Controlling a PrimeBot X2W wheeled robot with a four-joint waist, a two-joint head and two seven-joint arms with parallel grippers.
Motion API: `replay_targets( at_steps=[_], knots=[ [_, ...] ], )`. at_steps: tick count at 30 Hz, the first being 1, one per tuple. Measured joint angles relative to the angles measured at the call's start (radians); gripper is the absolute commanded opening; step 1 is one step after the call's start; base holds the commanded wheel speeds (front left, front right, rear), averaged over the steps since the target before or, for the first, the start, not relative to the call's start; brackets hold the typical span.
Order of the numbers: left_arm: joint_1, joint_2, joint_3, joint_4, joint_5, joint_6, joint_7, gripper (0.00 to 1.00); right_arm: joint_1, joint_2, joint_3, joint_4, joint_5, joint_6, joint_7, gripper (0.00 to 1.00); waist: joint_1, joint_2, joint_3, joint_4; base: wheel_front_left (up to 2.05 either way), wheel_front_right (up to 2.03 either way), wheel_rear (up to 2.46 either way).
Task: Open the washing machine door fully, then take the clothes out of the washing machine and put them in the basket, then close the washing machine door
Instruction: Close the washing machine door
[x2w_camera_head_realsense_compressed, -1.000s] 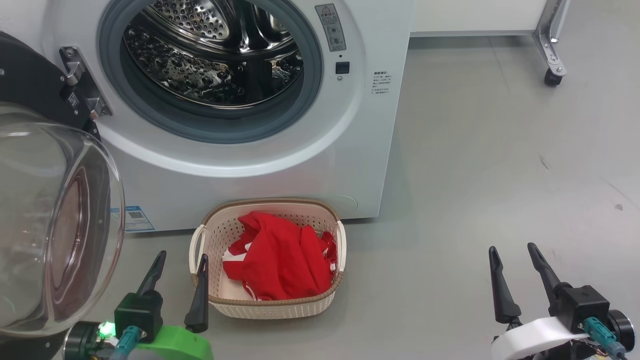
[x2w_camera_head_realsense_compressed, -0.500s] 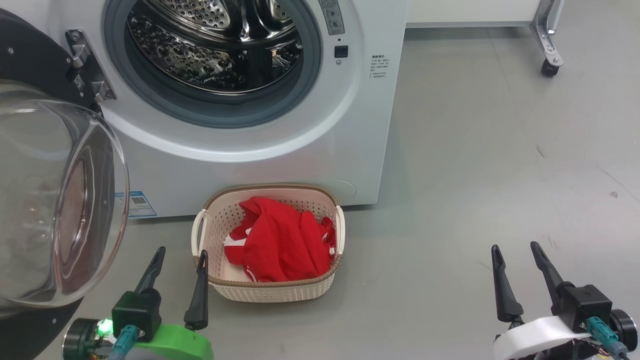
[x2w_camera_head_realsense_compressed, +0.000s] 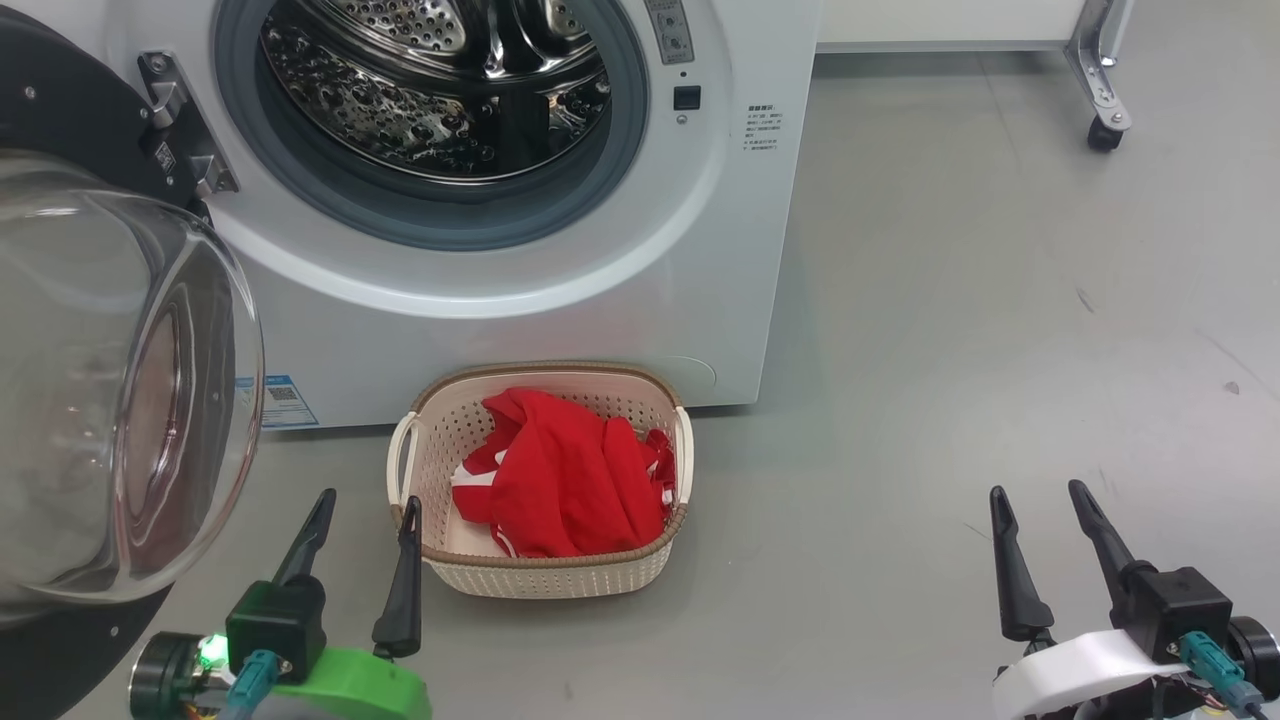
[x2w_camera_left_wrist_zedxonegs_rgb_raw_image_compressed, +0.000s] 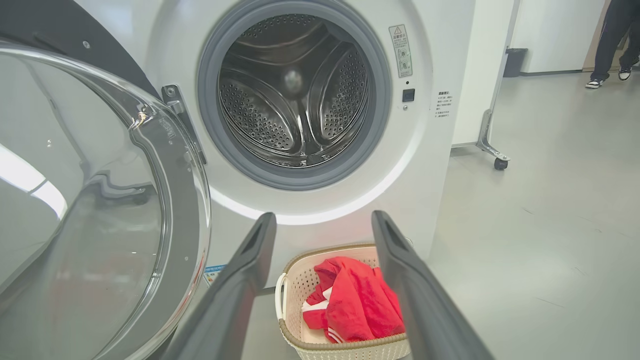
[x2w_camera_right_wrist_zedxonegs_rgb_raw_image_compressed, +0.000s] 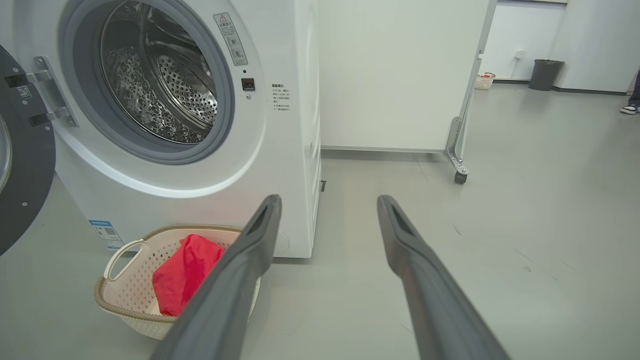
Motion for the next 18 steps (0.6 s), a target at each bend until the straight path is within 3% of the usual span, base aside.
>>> replay_targets(
  at_steps=[18],
  knots=[
    [0.000,-0.002,-0.012,-0.001,0.000,-0.003,-0.006,1.00,0.006,-0.021,-0.018,-0.016,0.002,-0.007,0.000,1.00,0.0000,0.0000,0.005,0.098,0.00,0.00,0.00]
  ],
)
